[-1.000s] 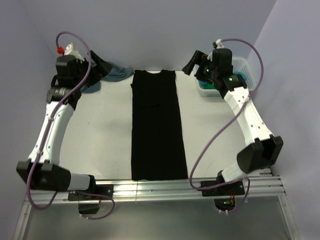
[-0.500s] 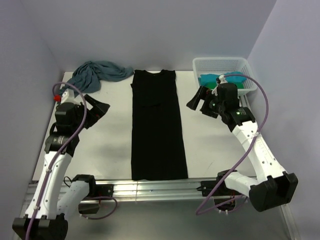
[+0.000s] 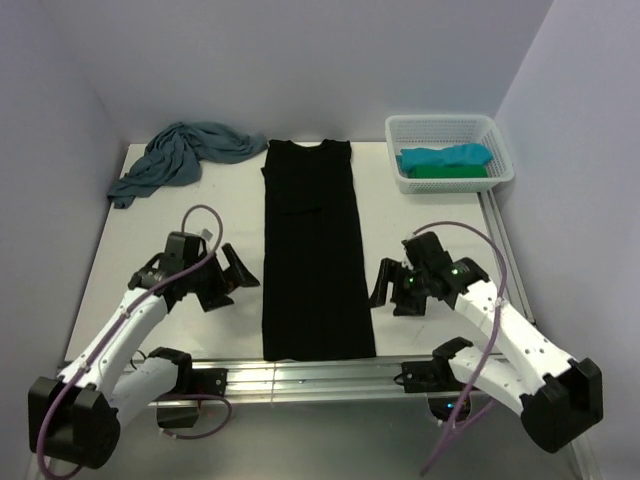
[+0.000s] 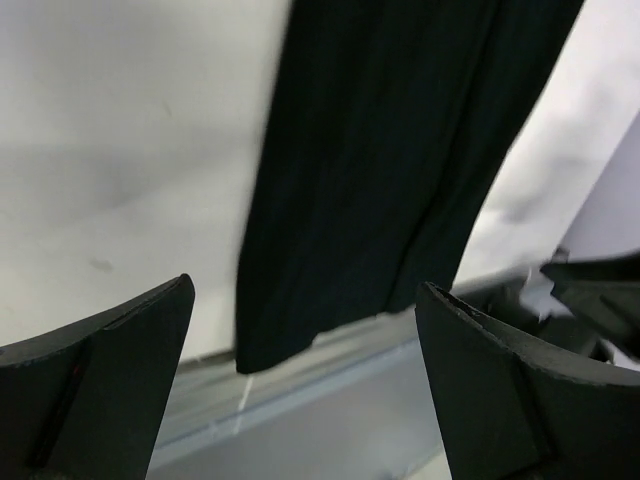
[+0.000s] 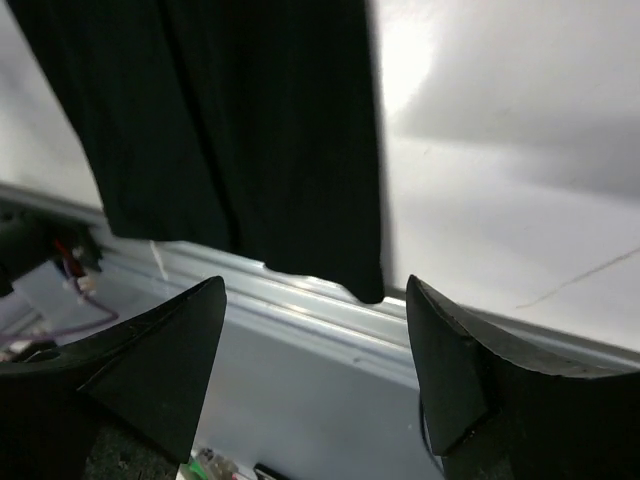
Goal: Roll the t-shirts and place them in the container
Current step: Roll the tshirt
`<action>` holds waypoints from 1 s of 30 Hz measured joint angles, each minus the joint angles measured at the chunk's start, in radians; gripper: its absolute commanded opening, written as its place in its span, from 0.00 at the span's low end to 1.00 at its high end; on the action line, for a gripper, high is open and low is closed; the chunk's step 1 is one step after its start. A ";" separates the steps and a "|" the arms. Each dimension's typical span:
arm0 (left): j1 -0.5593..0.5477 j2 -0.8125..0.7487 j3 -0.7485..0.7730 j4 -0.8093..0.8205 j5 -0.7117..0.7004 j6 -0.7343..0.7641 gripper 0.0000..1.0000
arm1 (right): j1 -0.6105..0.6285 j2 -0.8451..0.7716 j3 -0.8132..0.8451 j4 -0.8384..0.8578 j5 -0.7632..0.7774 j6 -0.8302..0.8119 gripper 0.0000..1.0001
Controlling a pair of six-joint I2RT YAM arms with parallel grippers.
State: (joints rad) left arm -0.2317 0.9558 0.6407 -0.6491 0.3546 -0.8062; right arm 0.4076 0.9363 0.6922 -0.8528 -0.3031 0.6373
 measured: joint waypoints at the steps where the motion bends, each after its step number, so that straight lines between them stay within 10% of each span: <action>1: -0.030 -0.023 -0.021 0.000 0.012 -0.009 0.98 | 0.031 -0.025 -0.013 -0.006 -0.002 0.021 0.75; 12: -0.346 -0.268 -0.251 -0.006 -0.003 -0.206 0.85 | 0.319 -0.364 -0.364 0.075 0.029 0.382 0.66; 30: -0.544 -0.133 -0.332 0.124 -0.143 -0.378 0.57 | 0.505 -0.046 -0.318 0.194 0.207 0.534 0.48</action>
State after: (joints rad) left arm -0.7757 0.8230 0.3088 -0.5255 0.2111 -1.1843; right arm 0.9123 0.8906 0.3740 -0.6590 -0.0963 1.1713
